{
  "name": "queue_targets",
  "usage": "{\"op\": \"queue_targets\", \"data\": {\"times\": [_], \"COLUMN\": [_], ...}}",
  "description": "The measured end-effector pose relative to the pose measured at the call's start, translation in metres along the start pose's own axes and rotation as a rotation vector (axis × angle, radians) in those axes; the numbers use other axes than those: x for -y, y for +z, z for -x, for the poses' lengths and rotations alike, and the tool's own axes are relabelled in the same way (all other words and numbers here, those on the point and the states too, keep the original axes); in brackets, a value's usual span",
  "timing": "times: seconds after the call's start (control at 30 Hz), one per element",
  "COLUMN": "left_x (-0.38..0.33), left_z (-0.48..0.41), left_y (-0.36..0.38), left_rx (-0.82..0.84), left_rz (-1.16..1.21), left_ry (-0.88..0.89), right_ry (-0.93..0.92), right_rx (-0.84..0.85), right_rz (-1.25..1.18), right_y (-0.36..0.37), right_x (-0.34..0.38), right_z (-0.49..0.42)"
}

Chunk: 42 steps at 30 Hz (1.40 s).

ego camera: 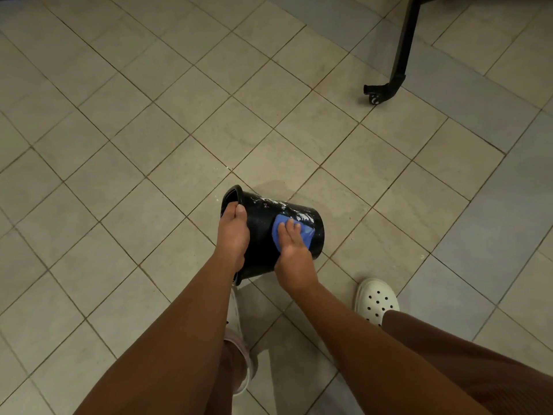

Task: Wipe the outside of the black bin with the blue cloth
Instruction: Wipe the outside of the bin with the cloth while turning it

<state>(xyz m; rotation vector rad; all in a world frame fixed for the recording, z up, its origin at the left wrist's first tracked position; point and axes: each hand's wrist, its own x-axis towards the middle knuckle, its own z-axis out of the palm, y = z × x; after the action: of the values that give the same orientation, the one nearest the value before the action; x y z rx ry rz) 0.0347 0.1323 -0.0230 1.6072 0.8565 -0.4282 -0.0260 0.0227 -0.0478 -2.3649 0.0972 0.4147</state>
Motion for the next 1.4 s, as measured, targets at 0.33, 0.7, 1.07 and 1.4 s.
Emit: {"op": "queue_targets", "data": {"times": [0.33,0.7,1.07,1.4], "left_x": [0.003,-0.002,-0.006,-0.006], "left_z": [0.002,0.002,0.005,0.006], "left_y": [0.003,-0.001,0.002,0.001], "left_rx": [-0.001,0.018,0.037,0.022], "left_rz": [0.042,0.024,0.009,0.009], "left_ry": [0.027,0.056,0.064,0.050], "right_ry": [0.017,-0.064,0.034,0.022], "right_rx": [0.014,-0.005,-0.252,-0.197], "right_rz": [-0.053,-0.030,-0.120,-0.134], "right_y": [-0.007,-0.006,0.006,0.014], "right_x": [-0.006,-0.011,-0.010,-0.017], "right_z": [-0.016,-0.017,0.007,0.004]}}
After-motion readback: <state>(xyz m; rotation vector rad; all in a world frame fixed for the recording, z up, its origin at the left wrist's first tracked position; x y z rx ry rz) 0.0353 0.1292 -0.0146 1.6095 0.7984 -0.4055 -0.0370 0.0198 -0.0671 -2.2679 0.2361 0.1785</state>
